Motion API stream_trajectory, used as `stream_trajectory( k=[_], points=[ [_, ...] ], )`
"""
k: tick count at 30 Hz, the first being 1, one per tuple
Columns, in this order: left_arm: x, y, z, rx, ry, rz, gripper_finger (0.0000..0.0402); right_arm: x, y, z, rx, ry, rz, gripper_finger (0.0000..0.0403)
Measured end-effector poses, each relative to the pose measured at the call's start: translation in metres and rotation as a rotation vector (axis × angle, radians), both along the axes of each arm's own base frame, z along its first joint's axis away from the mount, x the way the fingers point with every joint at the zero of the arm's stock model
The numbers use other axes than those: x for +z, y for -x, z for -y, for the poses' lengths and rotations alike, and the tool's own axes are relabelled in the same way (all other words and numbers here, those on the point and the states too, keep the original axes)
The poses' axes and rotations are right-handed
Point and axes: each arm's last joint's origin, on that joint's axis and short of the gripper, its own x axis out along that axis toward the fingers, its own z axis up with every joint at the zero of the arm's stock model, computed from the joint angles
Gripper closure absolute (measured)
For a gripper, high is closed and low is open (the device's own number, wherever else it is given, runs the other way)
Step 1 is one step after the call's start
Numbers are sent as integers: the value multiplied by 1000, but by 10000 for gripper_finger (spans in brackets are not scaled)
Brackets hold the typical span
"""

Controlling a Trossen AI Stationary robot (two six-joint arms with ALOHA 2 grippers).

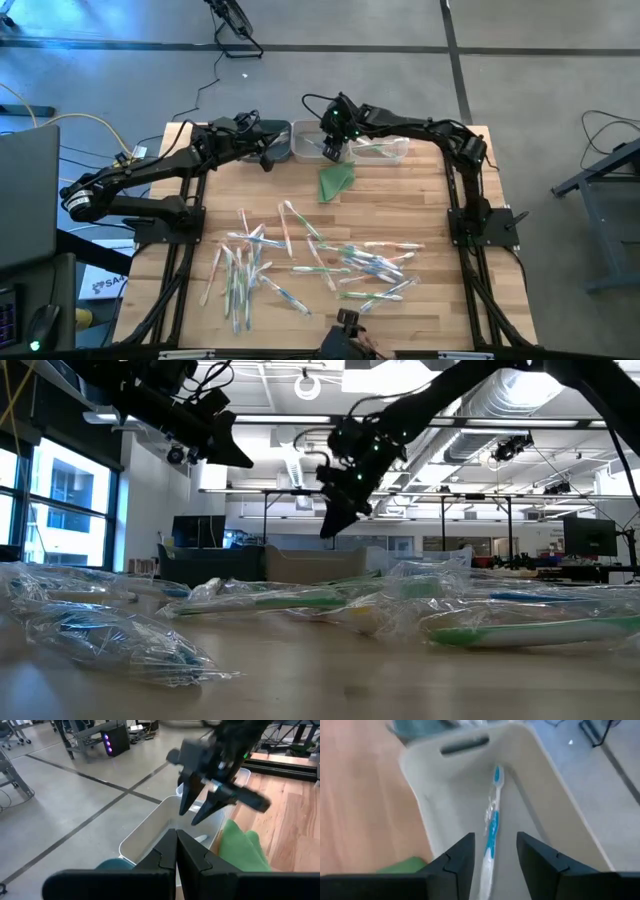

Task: Pick & Place Toothbrushes
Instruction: Put the blue toothbrush into the gray bin

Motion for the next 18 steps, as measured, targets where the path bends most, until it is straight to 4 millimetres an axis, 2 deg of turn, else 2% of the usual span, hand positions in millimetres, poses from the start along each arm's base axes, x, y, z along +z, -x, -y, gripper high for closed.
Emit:
stream_trajectory(
  k=[10, 18],
  points=[
    [-3, 1, 0, -12, -19, -59, 402, 57, 2, -38, -49, -3, 145, 273],
    [-12, 3, 2, -17, 27, -144, 402, 88, 6, -68, -89, -7, 217, 279]
  ],
)
